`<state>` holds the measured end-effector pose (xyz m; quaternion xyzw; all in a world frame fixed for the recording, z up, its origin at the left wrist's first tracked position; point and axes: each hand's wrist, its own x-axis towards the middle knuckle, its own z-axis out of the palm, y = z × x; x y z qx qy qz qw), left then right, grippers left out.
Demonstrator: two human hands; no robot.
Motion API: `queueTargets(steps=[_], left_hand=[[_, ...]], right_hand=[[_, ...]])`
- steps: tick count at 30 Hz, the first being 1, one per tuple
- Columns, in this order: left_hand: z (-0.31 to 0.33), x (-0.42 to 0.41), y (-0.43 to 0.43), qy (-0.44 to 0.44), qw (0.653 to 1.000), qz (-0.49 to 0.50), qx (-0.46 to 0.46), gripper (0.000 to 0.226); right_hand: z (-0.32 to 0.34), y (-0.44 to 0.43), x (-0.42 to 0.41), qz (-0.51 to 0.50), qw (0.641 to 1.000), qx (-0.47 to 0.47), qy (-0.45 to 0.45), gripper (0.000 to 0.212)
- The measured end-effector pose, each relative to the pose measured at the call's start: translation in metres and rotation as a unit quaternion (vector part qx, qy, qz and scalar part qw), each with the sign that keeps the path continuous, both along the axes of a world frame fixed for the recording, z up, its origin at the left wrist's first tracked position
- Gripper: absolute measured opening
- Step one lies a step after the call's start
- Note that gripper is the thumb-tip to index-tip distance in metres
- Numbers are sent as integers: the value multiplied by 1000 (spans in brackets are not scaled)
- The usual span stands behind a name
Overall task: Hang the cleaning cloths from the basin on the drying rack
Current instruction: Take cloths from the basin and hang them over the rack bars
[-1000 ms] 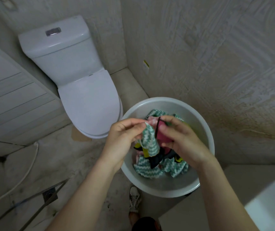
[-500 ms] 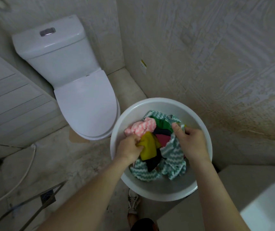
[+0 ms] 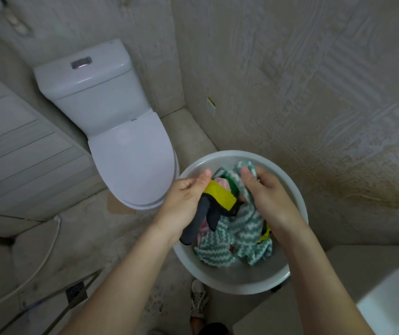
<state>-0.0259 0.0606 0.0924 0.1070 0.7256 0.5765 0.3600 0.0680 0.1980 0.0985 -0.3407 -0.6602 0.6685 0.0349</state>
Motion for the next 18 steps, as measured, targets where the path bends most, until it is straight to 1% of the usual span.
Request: queueTargets(steps=[1, 2, 3, 4, 5, 6, 7, 8, 9, 10, 11, 12, 14, 15, 18], left_hand=[[8, -2, -3, -13, 1000, 12, 10, 96], [17, -4, -6, -22, 999, 21, 29, 88], [29, -6, -11, -34, 998, 17, 50, 72], [36, -8, -16, -45, 997, 5, 70, 49], [48, -9, -20, -52, 995, -17, 82, 28], [58, -10, -26, -52, 994, -43, 91, 16], [66, -11, -32, -39, 993, -61, 95, 16], [71, -14, -38, -12, 994, -70, 86, 19], [80, -16, -45, 29, 995, -64, 73, 18], [85, -20, -51, 73, 994, -54, 57, 12], [93, -24, -61, 116, 991, -51, 36, 7], [99, -27, -68, 156, 986, -57, 14, 23], [114, -31, -88, 218, 972, -83, -28, 60], [121, -34, -98, 235, 967, -91, -43, 69], [153, -44, -140, 247, 961, -114, -59, 74]], right_hand=[[9, 2, -1, 20, 1000, -10, -11, 68], [19, 4, -1, 67, 997, -24, -7, 86], [28, 2, -1, 141, 990, -27, 7, 95], [35, -2, -2, 203, 979, -18, 27, 91], [41, -7, -4, 242, 969, 18, 42, 79], [46, -12, -7, 253, 962, 87, 55, 67], [53, -18, -12, 250, 951, 164, 77, 53], [60, -23, -16, 237, 941, 215, 107, 37], [68, -28, -19, 230, 936, 230, 133, 21], [75, -29, -22, 235, 935, 225, 143, 11], [85, -33, -25, 246, 935, 214, 140, 10], [95, -34, -29, 260, 936, 199, 131, 15], [114, -41, -39, 299, 934, 142, 132, 25], [122, -46, -43, 319, 931, 109, 139, 30], [141, -72, -65, 337, 928, 7, 160, 39]])
